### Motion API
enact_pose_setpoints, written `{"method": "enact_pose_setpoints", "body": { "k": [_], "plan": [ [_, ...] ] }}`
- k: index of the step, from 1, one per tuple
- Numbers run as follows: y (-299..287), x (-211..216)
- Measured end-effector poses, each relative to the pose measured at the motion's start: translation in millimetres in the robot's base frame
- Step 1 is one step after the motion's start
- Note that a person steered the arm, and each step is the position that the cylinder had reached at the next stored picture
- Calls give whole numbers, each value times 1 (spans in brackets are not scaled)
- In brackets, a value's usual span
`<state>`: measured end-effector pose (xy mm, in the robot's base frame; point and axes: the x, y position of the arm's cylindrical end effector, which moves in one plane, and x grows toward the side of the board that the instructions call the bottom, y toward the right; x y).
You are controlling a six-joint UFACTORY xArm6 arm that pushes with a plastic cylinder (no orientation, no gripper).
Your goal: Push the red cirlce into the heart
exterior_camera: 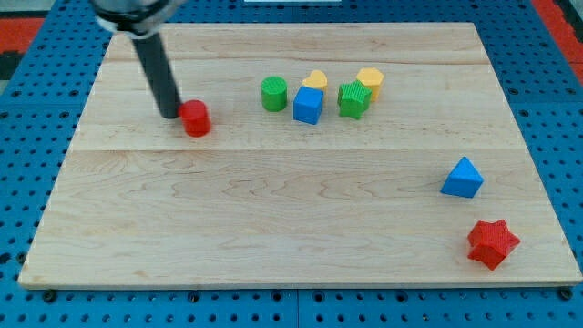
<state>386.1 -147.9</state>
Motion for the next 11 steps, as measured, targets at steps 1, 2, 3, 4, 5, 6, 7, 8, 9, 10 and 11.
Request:
{"method": "enact_pose_setpoints", "body": {
  "k": [1, 2, 3, 4, 5, 6, 7, 8, 9, 10, 11],
  "plan": [
    [0, 38],
    [46, 27],
    [63, -36],
    [65, -53],
    [47, -79],
    [75, -81],
    [114, -96],
    [119, -134],
    [129, -118],
    [139, -108],
    [151, -103]
  ]
}}
